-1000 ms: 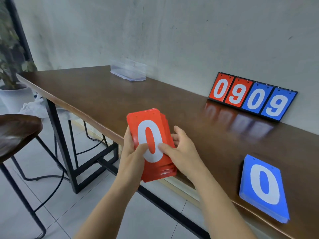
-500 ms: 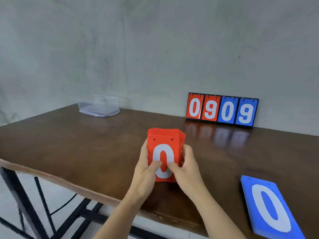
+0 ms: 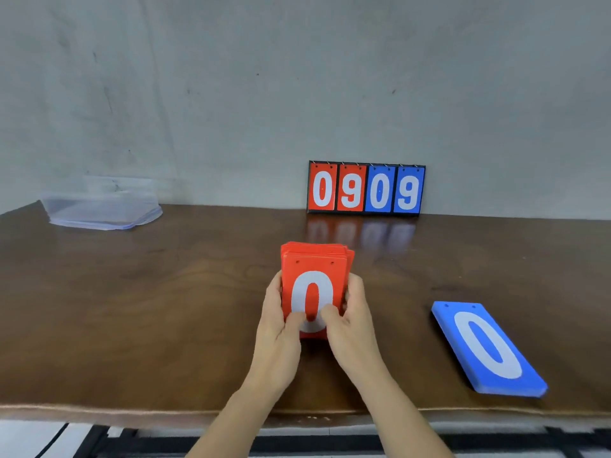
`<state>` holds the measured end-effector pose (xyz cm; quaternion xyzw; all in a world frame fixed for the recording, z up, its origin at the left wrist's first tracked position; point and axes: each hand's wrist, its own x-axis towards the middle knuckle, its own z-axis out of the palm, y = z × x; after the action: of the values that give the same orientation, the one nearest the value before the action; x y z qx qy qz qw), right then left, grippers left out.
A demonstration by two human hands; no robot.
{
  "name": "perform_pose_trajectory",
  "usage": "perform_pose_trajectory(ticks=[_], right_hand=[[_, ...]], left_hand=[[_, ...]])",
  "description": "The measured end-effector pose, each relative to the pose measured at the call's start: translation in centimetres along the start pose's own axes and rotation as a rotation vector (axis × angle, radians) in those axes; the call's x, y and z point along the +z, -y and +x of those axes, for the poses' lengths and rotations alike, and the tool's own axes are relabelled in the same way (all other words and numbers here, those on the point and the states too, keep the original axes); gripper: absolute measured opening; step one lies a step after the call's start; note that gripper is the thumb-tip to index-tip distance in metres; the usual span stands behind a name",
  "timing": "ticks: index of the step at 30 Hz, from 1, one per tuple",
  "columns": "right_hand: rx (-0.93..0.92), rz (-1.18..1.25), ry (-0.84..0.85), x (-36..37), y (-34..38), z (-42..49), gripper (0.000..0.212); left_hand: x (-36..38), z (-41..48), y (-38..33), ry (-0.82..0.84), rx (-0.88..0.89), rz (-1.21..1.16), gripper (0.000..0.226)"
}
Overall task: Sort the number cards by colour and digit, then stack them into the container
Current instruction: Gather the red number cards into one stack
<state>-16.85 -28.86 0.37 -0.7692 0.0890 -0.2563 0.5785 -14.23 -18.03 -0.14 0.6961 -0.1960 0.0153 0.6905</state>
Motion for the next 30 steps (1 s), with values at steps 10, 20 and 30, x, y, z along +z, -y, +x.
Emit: perform_pose_trajectory(ticks=[10,20,30], right_hand=[[0.036,0.303,-0.077,0.4,2.8,0.5,0.041],[0.145,0.227,-0.345,1.1,3.2,3.4,0.019],[0.150,0.241,-0.347,1.6,3.7,4.0,0.022]], left_hand=[[1.6,2.8,-4.3,-0.235,-0.070,-0.083,0.052],[2.5,5.0,-3.9,-0.404,-0.136,-0.055,0.030],[2.8,5.8,-4.1,-0.397,-0.131,-0.063,0.010]])
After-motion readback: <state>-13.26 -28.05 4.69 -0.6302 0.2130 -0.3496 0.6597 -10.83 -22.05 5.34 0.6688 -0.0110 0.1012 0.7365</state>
